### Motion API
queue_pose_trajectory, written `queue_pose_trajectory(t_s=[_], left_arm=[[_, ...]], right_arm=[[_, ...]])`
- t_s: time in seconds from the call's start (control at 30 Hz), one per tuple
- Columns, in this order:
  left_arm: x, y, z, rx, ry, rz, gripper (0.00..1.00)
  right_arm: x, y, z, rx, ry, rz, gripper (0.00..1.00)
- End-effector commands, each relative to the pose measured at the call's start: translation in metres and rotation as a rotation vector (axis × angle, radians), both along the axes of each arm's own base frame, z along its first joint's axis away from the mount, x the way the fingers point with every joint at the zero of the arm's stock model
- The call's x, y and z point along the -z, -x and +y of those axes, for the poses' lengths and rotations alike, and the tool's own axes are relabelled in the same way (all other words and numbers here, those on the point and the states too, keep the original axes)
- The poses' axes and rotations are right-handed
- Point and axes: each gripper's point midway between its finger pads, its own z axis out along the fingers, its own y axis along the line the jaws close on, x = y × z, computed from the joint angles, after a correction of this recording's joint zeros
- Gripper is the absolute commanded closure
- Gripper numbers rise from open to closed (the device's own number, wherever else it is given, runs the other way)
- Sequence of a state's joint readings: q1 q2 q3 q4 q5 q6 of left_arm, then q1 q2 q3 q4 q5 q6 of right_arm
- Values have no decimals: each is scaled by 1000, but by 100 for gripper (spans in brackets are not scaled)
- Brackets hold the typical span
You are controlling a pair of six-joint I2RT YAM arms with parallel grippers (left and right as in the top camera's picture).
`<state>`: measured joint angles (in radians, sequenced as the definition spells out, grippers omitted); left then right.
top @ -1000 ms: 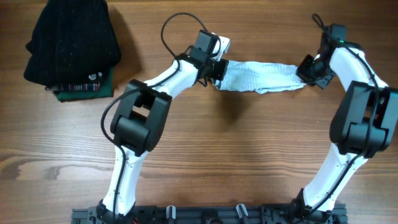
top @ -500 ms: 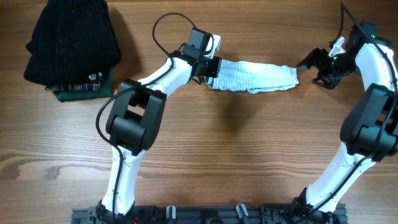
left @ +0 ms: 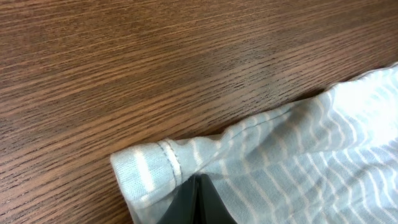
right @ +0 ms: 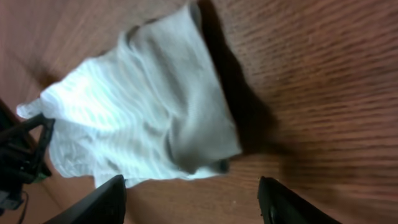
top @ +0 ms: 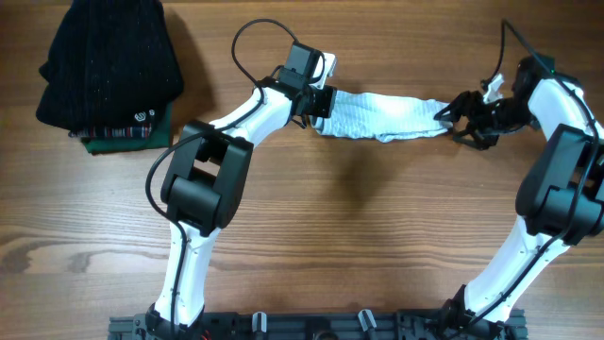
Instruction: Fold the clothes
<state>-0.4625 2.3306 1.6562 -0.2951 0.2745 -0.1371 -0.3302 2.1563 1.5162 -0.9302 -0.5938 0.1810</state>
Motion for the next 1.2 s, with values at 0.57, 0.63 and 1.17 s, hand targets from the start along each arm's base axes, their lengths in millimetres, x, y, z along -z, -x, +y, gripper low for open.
queue_pose_trajectory(t_s=[0.57,0.63,1.17], left_arm=[[49,19,25,-49,-112,92,96],[49,19,25,-49,-112,92,96],[50,19,27,-48,-120,93,96]], right_arm=[[54,-1,29,76,-22,-57,55],[54,-5,30,82,-12,-67,59],[55,-31,12,46,154,-178,96]])
